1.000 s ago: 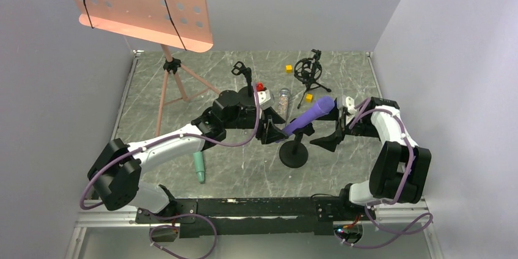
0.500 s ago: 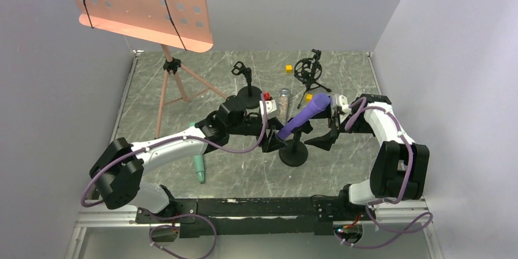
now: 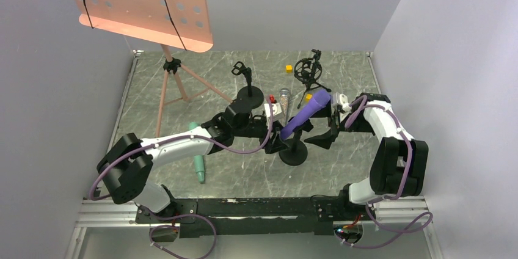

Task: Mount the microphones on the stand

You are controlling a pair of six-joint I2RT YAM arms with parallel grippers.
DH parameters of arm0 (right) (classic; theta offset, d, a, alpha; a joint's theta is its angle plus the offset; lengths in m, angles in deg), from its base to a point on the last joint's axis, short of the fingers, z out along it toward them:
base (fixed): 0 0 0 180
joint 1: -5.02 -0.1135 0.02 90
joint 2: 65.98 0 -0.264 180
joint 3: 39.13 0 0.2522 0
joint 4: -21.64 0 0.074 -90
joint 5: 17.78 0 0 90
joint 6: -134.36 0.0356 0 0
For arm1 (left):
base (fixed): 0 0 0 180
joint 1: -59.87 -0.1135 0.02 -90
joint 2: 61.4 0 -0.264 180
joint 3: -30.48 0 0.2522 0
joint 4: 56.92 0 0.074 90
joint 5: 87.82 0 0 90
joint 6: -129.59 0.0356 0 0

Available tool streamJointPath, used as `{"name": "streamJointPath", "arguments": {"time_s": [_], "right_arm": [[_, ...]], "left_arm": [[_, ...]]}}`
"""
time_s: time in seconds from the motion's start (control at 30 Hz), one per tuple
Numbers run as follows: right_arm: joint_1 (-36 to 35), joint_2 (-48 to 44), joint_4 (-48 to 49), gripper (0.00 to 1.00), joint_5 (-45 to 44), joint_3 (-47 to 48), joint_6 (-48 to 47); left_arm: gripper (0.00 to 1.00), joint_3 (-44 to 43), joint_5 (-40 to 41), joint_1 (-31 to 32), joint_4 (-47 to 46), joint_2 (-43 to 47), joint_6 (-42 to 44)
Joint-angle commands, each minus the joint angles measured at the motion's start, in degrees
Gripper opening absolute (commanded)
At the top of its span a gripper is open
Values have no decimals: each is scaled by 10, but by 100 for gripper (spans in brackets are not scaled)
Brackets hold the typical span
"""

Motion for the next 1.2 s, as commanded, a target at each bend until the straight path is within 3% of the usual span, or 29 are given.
{"name": "streamJointPath", "arguments": {"time_s": [0.0, 0.43, 0.8, 1.17], "right_arm": [[-1, 4, -6, 99, 1, 22, -25], [1, 34, -6, 99, -17, 61, -34], [19, 46, -6, 100, -11, 73, -36], [37, 29, -6, 100, -41, 61, -51]], "left_arm": [[69, -2, 13, 6, -37, -2, -4], [55, -14, 53, 8, -25, -20, -7], [31, -17, 71, 5, -27, -23, -1], [26, -26, -8, -33, -17, -32, 31]]}}
